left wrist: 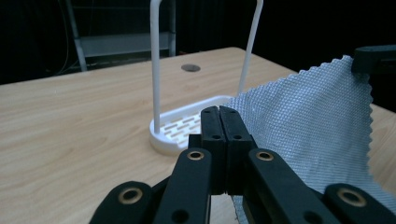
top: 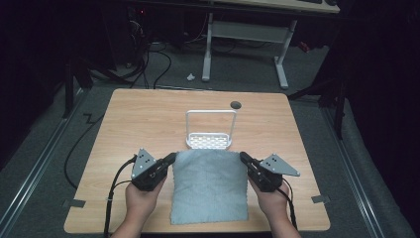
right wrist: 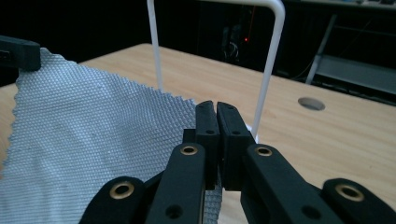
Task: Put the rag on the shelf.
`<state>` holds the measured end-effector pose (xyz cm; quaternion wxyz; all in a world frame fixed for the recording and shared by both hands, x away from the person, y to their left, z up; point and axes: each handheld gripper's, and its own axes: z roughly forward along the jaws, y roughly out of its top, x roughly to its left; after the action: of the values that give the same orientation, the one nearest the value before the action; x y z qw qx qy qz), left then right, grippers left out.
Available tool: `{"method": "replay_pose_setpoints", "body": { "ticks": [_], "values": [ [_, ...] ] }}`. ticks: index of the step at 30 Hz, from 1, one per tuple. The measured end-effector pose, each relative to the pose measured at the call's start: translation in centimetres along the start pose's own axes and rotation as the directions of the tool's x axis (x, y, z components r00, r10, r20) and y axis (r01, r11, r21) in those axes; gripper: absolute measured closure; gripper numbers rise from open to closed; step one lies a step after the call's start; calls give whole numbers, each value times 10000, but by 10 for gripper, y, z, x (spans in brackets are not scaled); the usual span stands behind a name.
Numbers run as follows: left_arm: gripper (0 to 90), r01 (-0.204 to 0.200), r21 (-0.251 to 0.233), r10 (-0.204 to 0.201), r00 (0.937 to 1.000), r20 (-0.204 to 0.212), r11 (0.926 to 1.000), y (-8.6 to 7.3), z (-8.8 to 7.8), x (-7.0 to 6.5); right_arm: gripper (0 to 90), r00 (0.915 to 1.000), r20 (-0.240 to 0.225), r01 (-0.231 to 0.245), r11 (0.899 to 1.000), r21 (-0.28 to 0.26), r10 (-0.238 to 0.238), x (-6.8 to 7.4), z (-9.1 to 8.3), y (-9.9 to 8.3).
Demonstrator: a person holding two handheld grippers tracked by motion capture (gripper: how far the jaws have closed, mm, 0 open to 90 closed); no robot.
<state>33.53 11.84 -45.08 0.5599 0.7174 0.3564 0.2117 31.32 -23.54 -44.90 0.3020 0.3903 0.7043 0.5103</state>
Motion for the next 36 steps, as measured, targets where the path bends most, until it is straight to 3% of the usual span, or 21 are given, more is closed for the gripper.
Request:
{"method": "replay_pose_setpoints", "body": {
  "ticks": [12,21,27,36],
  "values": [
    [896,-237,-906,220,9996,-197,9956,41,0,4,891,9996,284,104,9950,-993,-76,-8,-8,37],
    [897,-573,-1484,514,9977,-435,9873,77,-6,10,891,9993,336,209,9878,-1541,-159,-12,-11,68],
    [897,-814,-1767,714,9955,-620,9809,100,-10,15,891,9980,438,531,9822,-1800,-460,-14,-12,91],
    [898,-1088,-1794,950,9919,-839,9778,112,-6,17,892,9976,522,545,9800,-1912,-453,-19,-7,107]
  ]
}}
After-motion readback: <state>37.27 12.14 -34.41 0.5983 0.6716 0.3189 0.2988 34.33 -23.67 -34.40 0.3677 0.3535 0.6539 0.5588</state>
